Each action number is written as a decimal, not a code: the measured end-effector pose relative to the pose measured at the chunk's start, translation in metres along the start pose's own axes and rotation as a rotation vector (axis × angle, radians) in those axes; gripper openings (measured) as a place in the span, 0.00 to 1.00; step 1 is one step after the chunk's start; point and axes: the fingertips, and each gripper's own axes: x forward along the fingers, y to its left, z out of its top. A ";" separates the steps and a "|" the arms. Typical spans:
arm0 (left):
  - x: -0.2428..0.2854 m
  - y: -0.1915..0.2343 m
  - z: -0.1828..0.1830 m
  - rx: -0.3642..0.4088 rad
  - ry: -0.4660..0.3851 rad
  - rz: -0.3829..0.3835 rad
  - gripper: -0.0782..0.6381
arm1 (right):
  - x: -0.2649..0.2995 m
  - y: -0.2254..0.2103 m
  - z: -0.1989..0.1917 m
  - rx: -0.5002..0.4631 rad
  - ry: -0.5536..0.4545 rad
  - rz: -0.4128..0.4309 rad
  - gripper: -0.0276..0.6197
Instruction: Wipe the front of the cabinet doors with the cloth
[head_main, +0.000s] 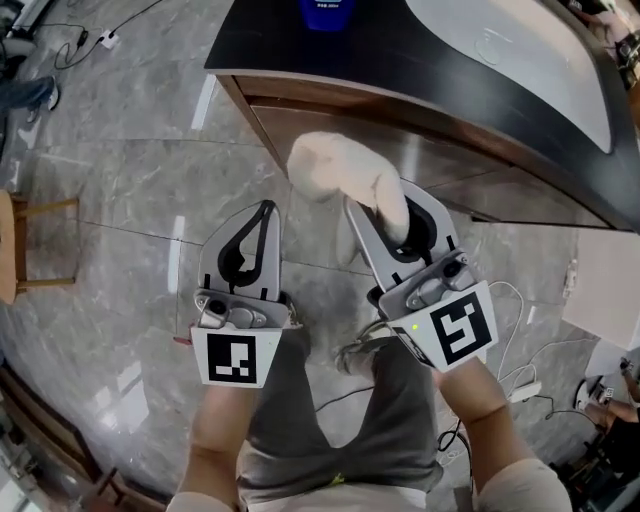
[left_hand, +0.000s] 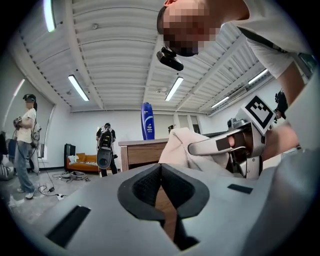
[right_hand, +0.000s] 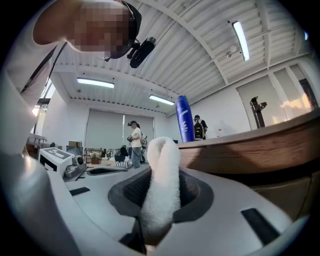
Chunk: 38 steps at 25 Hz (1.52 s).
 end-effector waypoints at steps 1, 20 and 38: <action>0.002 0.001 -0.007 0.004 -0.011 0.000 0.13 | 0.005 0.002 -0.007 -0.003 -0.004 0.015 0.21; 0.020 0.034 -0.114 0.113 -0.191 0.061 0.13 | 0.083 0.016 -0.079 -0.202 -0.190 0.113 0.21; 0.025 0.010 -0.135 0.200 -0.285 0.059 0.13 | 0.071 -0.017 -0.113 -0.292 -0.240 0.038 0.21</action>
